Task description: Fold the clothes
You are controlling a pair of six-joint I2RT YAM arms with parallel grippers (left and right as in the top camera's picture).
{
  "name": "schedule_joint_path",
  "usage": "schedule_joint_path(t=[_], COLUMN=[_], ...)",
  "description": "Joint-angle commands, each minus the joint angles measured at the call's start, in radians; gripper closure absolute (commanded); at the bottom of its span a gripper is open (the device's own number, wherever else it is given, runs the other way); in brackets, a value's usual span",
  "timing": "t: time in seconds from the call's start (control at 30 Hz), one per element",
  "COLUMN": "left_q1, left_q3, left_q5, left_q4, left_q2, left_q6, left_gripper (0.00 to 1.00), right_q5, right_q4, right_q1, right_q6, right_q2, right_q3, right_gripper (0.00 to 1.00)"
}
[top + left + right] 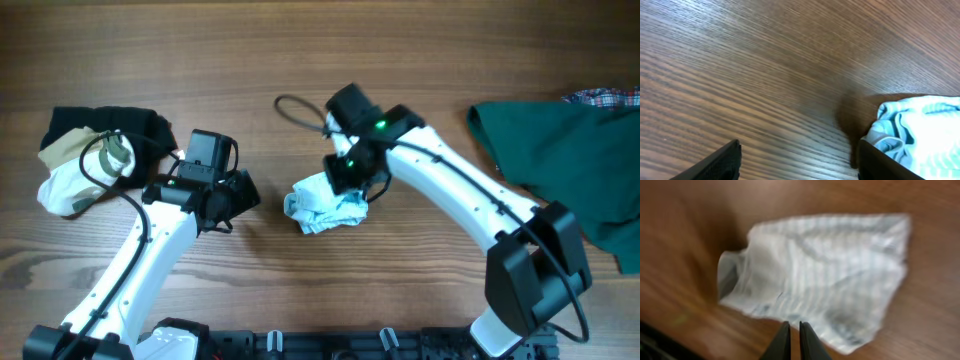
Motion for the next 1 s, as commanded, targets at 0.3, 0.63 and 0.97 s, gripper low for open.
schedule_joint_path(t=[0.3,0.63,0.97], left_q1=[0.006,0.006,-0.009], left_q3=[0.010,0.010,0.010], left_q5=[0.016,0.099,0.418], left_q4=[0.019,0.033,0.163], left_q2=[-0.005,-0.005,-0.001], left_q6=[-0.002,-0.002,0.345], left_gripper=[0.27,0.18,0.17], right_q5=[-0.056,-0.151,-0.149], right_q4=[0.037,0.023,0.032], right_q1=[-0.058,-0.025,-0.043], right_q6=[-0.003,-0.055,-0.040], right_q2=[0.126,0.126,-0.159], right_q3=[-0.071,-0.138,-0.098], right_gripper=[0.95,0.95,0.66])
